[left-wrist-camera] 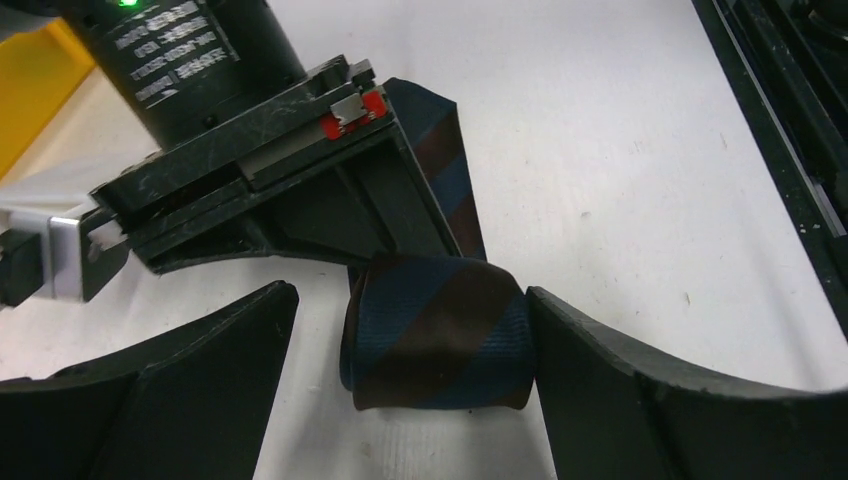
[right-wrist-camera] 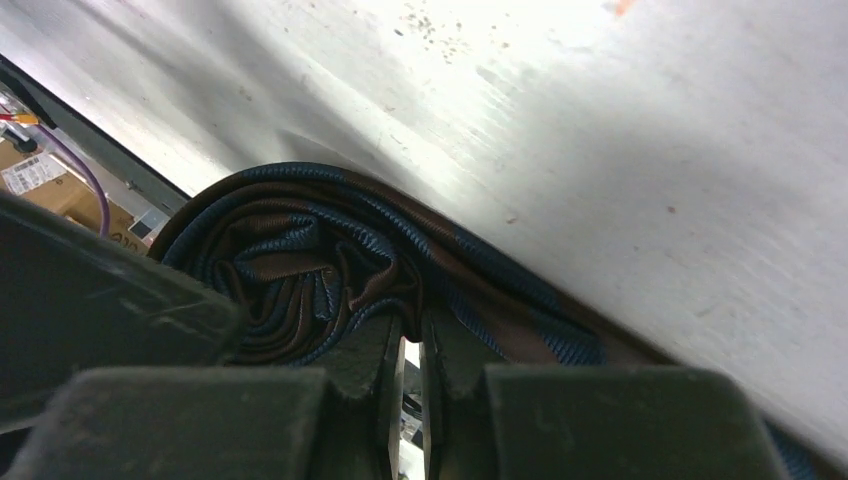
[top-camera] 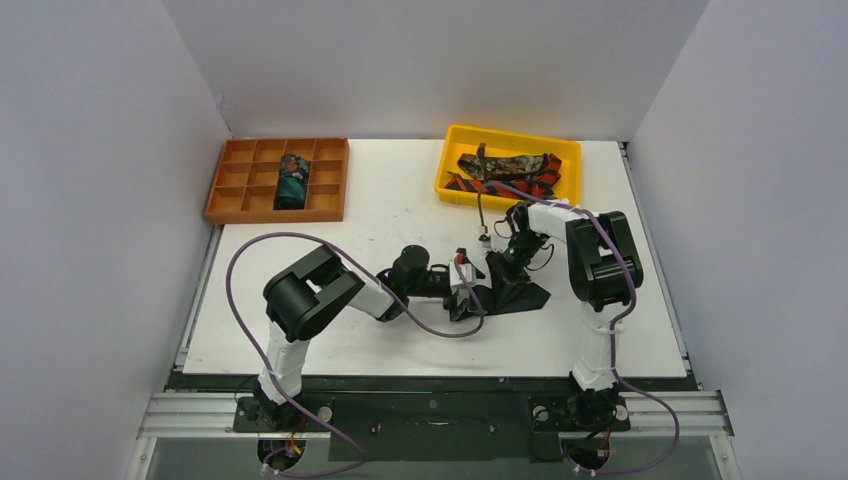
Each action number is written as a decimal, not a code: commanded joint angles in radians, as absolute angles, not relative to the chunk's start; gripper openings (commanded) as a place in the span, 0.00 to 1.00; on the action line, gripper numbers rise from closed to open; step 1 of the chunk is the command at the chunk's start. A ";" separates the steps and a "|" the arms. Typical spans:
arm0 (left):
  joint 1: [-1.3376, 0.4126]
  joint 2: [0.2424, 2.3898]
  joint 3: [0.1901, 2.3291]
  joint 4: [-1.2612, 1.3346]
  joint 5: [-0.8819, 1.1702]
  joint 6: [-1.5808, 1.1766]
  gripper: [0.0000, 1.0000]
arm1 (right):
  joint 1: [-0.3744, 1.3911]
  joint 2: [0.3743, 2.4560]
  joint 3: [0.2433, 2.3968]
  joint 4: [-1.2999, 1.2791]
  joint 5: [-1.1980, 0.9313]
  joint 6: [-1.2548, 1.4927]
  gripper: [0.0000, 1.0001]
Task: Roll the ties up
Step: Roll the tie at the center of the board.
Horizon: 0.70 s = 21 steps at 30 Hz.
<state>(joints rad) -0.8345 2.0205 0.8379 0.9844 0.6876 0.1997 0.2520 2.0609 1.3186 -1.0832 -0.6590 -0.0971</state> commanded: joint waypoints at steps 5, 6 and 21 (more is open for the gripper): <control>-0.867 2.076 0.888 0.927 0.676 0.255 0.55 | 0.277 2.103 1.307 -0.942 -0.589 -0.114 0.00; -0.866 2.077 0.885 0.908 0.660 0.258 0.51 | 0.275 2.096 1.299 -0.937 -0.596 -0.115 0.00; -0.870 2.053 0.893 0.568 0.535 0.141 0.13 | 0.120 1.777 1.171 -0.934 -0.836 -0.111 0.49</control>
<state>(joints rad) -0.8642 2.0396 0.8967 0.7971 0.6075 0.1829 0.1272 1.8729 1.1999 -0.9829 -0.7452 -0.1032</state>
